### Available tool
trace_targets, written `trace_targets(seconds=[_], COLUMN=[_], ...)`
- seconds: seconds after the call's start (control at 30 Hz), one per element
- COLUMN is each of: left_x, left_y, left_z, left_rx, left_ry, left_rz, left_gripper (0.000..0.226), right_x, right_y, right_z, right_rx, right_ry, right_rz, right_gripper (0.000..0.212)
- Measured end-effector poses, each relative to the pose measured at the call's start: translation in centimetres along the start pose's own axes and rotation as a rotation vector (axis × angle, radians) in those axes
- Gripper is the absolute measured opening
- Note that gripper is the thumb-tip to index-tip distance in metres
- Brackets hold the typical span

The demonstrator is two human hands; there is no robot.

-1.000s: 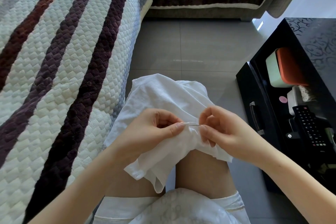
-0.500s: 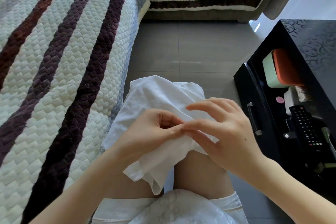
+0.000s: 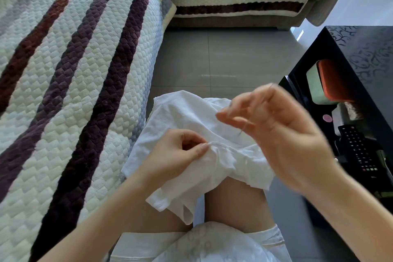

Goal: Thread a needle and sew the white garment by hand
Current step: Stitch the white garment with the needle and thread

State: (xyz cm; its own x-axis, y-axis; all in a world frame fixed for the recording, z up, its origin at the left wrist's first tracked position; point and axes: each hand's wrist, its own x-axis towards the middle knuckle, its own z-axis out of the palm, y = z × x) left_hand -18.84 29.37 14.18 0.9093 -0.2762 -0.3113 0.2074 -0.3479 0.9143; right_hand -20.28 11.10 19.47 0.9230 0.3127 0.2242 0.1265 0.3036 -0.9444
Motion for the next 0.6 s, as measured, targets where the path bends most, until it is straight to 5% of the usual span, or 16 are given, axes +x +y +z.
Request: trace_targets(seconds=[0.07,0.13,0.33,0.4,0.47,0.6], left_x=[-0.1,-0.3,-0.4,-0.5,-0.6,-0.6], left_y=[-0.2,-0.1,0.1,0.1,0.2,0.2], left_z=[-0.3,-0.7,-1.3,-1.3,-1.3,-1.5], left_rx=[-0.04,-0.081,-0.095,-0.101,-0.088,-0.077], left_ry=[0.001,-0.022,-0.039,-0.043,-0.043,-0.039], left_rz=[-0.027,-0.04,-0.045,-0.043,-0.039,-0.051], left_gripper=[0.012,0.013,0.011,0.011,0.011,0.011], right_x=[1.1,2.5,6.2,5.8,5.9,5.2], right_y=[-2.0,-2.2,2.8,3.3,3.6,3.3], right_z=[-1.7,-4.7,-18.7,-21.2,-20.4,-13.1], right_rx=[0.253,0.215,-0.861,-1.127,-1.225,-1.056], right_ry=[-0.02,0.041,0.924,1.09,0.987,0.391], right_rz=[0.115,0.244,0.348,0.456,0.414,0.15], right_gripper=[0.004,0.006,0.017,0.026,0.025,0.006])
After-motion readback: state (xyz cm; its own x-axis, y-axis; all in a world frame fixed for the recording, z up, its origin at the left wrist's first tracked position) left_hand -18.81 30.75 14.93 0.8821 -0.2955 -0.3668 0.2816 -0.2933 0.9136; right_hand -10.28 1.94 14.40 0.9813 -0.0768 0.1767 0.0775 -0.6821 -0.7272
